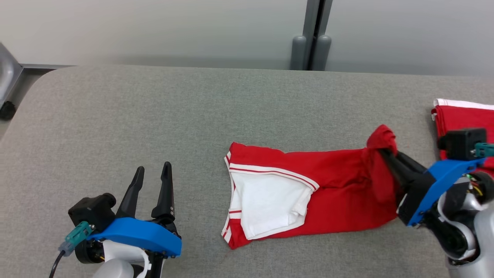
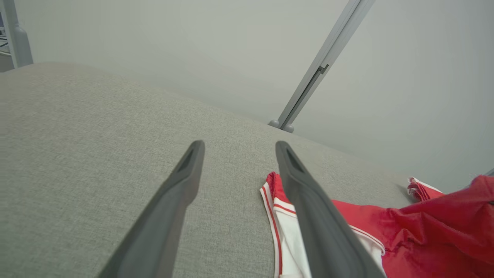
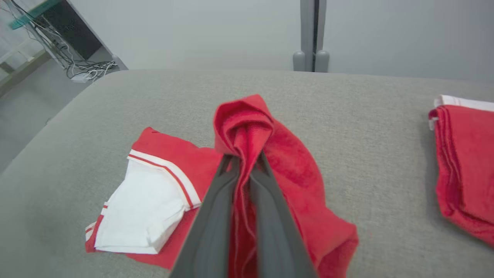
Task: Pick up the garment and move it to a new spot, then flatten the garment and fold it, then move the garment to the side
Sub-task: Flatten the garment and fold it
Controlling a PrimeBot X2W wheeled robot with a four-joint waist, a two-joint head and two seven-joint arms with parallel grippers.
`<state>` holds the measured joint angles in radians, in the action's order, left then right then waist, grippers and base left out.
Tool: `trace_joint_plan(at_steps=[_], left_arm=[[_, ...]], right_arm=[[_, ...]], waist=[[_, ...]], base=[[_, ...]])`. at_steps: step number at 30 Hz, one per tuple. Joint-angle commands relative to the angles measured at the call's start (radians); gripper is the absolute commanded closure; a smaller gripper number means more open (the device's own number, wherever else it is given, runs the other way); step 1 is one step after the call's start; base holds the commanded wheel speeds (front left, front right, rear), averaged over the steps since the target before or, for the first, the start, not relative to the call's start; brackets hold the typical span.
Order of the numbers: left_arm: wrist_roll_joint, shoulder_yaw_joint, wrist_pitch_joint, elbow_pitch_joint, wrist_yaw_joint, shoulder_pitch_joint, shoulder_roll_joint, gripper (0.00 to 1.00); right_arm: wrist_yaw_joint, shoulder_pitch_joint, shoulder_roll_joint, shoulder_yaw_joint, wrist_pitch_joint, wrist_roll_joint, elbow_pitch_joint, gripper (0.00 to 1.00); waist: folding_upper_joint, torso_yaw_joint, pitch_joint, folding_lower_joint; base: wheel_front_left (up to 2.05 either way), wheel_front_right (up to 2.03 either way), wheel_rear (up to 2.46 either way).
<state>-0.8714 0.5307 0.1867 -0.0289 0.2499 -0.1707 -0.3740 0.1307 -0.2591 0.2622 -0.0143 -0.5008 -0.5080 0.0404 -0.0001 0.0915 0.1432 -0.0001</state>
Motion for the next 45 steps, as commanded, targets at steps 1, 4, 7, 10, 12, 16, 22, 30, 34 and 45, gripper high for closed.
trace_joint_plan(at_steps=[1,4,7,10,12,16,22,30,34,45], left_arm=[[-0.003,-0.001,0.002,-0.002,-0.004,-0.006,0.002,0.00],[-0.004,0.006,0.003,-0.005,-0.008,-0.008,0.008,0.00],[-0.005,0.010,0.006,-0.008,-0.012,-0.011,0.014,0.00],[-0.005,0.015,0.010,-0.014,-0.015,-0.022,0.023,0.00],[-0.003,0.017,0.011,-0.018,-0.020,-0.027,0.030,0.00],[-0.002,0.023,0.017,-0.028,-0.029,-0.037,0.044,0.00],[-0.004,0.026,0.026,-0.049,-0.038,-0.044,0.056,0.00],[-0.005,0.027,0.035,-0.068,-0.046,-0.056,0.074,0.00],[0.000,0.030,0.040,-0.076,-0.050,-0.066,0.079,0.00],[0.021,0.032,0.052,-0.097,-0.057,-0.113,0.094,0.00]], right_arm=[[0.000,-0.001,-0.017,-0.032,-0.009,-0.022,-0.023,1.00],[0.000,-0.019,-0.047,-0.096,-0.019,-0.057,-0.041,1.00],[0.000,-0.035,-0.081,-0.162,-0.006,-0.079,-0.022,1.00],[0.000,-0.061,-0.113,-0.221,0.015,-0.084,0.023,1.00],[0.000,-0.079,-0.134,-0.251,0.032,-0.091,0.061,1.00],[0.000,-0.120,-0.168,-0.300,0.070,-0.095,0.146,1.00],[0.000,-0.182,-0.198,-0.360,0.112,-0.097,0.287,0.53],[0.000,-0.247,-0.210,-0.370,0.200,-0.177,0.347,0.00],[0.000,-0.275,-0.198,-0.318,0.270,-0.121,0.347,0.00],[0.000,-0.230,-0.121,-0.191,0.402,0.089,0.287,0.00]], waist=[[0.0001,0.014,0.000,0.0001],[0.0001,0.040,-0.002,0.0001],[0.0001,0.063,0.001,0.0001],[0.0001,0.086,0.008,0.0001],[0.0001,0.101,0.013,0.0001],[0.0001,0.120,0.024,0.0001],[0.0001,0.135,0.037,0.0001],[0.0001,0.132,0.047,0.0001],[0.0001,0.118,0.048,0.0001],[0.0001,0.057,0.045,0.0001]], base=[[0.00,0.00,0.00],[0.00,0.00,0.00],[0.00,0.00,0.00],[0.00,0.00,0.00],[0.00,0.00,0.00],[0.00,0.00,0.00],[0.00,0.00,0.00],[0.00,0.00,0.00],[0.00,0.00,0.00],[0.00,0.00,0.00]])
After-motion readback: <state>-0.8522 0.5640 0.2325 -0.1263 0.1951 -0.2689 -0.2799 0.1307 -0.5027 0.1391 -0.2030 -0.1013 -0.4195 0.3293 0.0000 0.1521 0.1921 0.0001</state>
